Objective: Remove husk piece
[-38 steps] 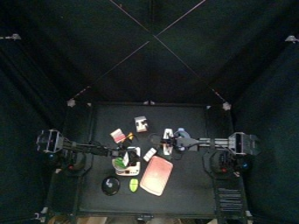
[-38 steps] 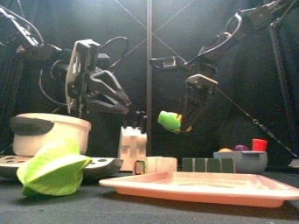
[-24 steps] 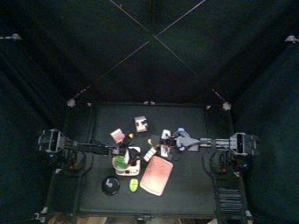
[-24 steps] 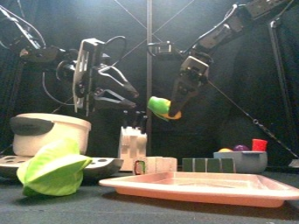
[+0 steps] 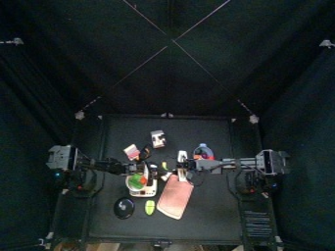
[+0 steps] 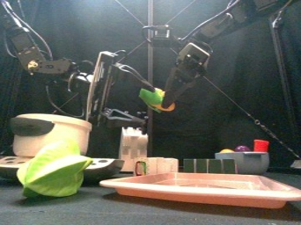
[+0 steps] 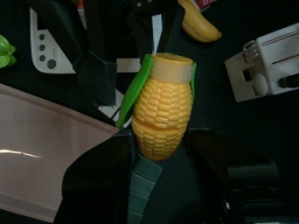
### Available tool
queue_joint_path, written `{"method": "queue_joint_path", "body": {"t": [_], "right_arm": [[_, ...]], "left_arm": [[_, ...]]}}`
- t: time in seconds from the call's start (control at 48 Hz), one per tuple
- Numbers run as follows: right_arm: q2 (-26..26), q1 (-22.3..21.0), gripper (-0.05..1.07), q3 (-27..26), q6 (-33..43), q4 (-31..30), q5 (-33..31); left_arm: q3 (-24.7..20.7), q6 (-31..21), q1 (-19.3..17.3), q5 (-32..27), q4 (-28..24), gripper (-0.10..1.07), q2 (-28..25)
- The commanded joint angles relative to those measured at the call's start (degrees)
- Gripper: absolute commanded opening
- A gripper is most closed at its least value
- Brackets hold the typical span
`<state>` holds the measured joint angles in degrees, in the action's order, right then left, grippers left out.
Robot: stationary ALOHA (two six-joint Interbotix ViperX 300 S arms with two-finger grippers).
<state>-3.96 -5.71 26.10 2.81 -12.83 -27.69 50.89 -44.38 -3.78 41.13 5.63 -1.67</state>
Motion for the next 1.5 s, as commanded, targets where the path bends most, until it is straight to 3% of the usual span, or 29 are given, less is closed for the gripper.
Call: {"method": "queue_joint_path", "body": {"t": [0.0,0.417,0.646,1.479], "right_arm": [[-0.97,-0.09,0.58,-1.67,-0.09,0.0,0.35],[0.79,-0.44,0.57,-2.29,-0.09,-0.35,-1.14],[1.23,-0.53,0.57,-3.25,0.09,-0.53,-1.67],[0.53,-2.9,0.57,-2.29,-0.09,-0.26,-1.85]], "left_arm": [[-2.55,1.58,0.0,0.7,1.58,1.04,0.18],[-3.78,2.72,0.26,0.7,9.4,1.01,0.0],[-3.78,2.64,0.26,0.7,8.61,0.92,0.0],[-2.99,2.37,2.29,0.35,8.7,0.92,0.26]]}}
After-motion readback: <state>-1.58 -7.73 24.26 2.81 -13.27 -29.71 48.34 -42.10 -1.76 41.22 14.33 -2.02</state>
